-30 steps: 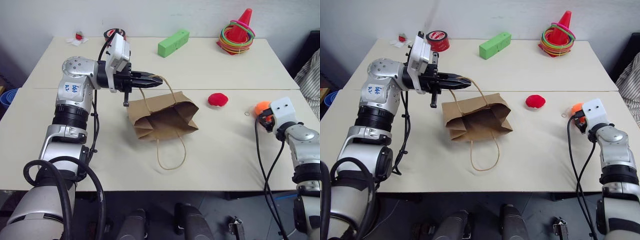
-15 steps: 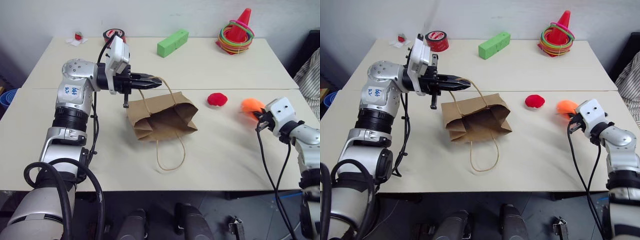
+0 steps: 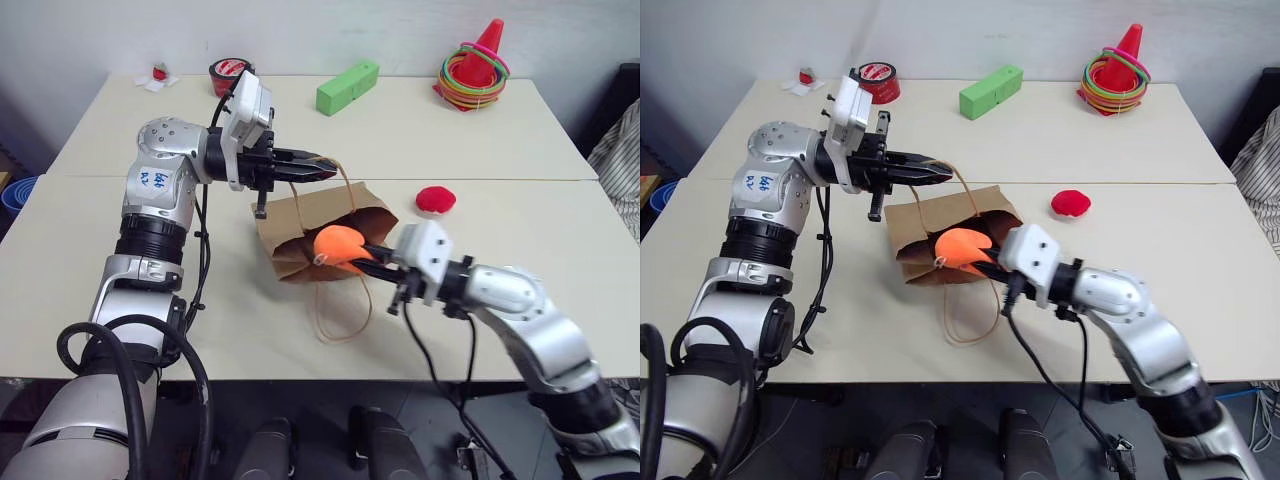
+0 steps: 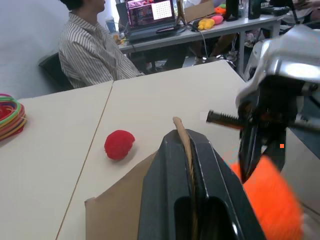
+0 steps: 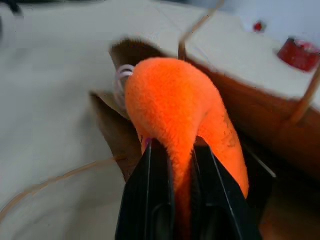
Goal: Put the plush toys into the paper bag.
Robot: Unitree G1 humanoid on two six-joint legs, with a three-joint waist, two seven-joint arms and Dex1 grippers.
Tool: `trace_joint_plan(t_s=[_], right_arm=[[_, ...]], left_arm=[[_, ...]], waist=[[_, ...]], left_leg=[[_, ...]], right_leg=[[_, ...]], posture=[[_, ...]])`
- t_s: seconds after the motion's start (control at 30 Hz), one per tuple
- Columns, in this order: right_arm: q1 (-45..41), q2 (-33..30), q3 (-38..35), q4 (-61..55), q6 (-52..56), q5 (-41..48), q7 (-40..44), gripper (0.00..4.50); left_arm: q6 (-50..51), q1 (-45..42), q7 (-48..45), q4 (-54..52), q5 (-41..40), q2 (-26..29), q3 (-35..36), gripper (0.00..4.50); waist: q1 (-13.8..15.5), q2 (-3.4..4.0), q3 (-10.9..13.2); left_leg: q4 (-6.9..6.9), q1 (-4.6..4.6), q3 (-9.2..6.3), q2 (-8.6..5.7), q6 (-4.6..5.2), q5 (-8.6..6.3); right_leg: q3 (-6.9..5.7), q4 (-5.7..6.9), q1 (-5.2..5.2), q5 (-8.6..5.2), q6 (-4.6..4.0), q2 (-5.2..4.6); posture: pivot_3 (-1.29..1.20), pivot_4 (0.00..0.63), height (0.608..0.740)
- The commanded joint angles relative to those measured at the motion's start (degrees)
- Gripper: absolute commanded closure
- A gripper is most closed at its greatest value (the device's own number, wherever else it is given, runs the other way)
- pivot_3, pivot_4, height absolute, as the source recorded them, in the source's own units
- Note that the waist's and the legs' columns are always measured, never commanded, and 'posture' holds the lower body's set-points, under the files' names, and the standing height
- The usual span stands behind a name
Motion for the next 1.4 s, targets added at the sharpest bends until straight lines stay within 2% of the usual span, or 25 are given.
trace_joint_plan(t_s=[0.03,0.2,0.4,0.67,0.83,1.23,1.4], right_arm=[[-3.4,2.7,2.4,5.6,1.7,-6.5,-4.0,4.49],[-7.1,9.3,6.9,12.1,6.2,-13.5,-8.1,4.49],[-9.3,15.2,12.6,16.6,12.6,-17.4,-6.5,4.49],[-8.8,16.6,12.1,18.9,13.6,-19.1,-5.2,4.49],[-14.5,22.4,8.1,20.2,5.6,-16.6,-5.8,4.49],[-25.2,29.6,7.8,43.2,-8.1,-20.1,-7.7,4.49],[-26.8,32.1,8.9,54.6,-23.4,-22.7,-9.5,4.49]], left_arm=[[1.3,-1.1,-0.6,-3.6,-1.5,0.8,0.8,4.5],[4.3,-0.9,-1.3,-5.2,-3.4,1.2,2.1,4.5],[7.1,-3.3,1.3,-4.3,-7.0,0.0,5.4,4.5],[6.8,-9.4,3.7,2.6,-8.3,0.7,9.5,4.5],[6.2,-6.6,0.5,0.9,-6.2,0.8,6.1,4.5],[6.9,-4.1,-0.7,-1.4,-6.6,0.5,4.5,4.5],[7.3,-3.7,-0.5,-1.7,-6.8,0.5,4.7,4.5]], waist=[[0.0,0.0,0.0],[-0.3,0.0,0.0],[-0.8,-0.01,0.0],[-1.8,-0.03,0.0],[-2.0,-0.02,0.0],[-1.9,-0.02,0.0],[-2.4,-0.02,0.0]], left_leg=[[0.0,-0.04,-0.01,-0.01,0.01,0.0],[-0.01,-0.09,0.0,0.02,0.01,0.0],[-0.01,-0.03,0.0,0.04,-0.04,0.03],[-0.04,0.13,0.0,0.04,-0.06,0.04],[-0.05,0.14,0.03,0.05,-0.08,0.05],[-0.09,-0.17,0.03,-0.02,-0.14,0.08],[-0.13,-0.18,0.05,0.02,-0.19,0.1]], right_leg=[[-0.01,-0.01,-0.02,0.0,0.0,-0.01],[-0.01,0.0,-0.11,0.0,0.0,0.01],[0.01,0.13,-0.12,-0.02,-0.03,0.02],[0.01,0.18,-0.02,-0.02,-0.04,0.04],[0.04,0.22,-0.05,-0.03,-0.05,0.06],[-0.01,0.27,-0.48,-0.05,-0.08,-0.02],[-0.02,0.31,-0.56,-0.05,-0.1,0.01]], posture=[[0.0,0.15,0.74],[0.0,0.15,0.74],[0.0,0.15,0.74],[0.0,0.15,0.74],[0.0,0.15,0.74],[0.0,0.15,0.74],[0.0,0.15,0.74]])
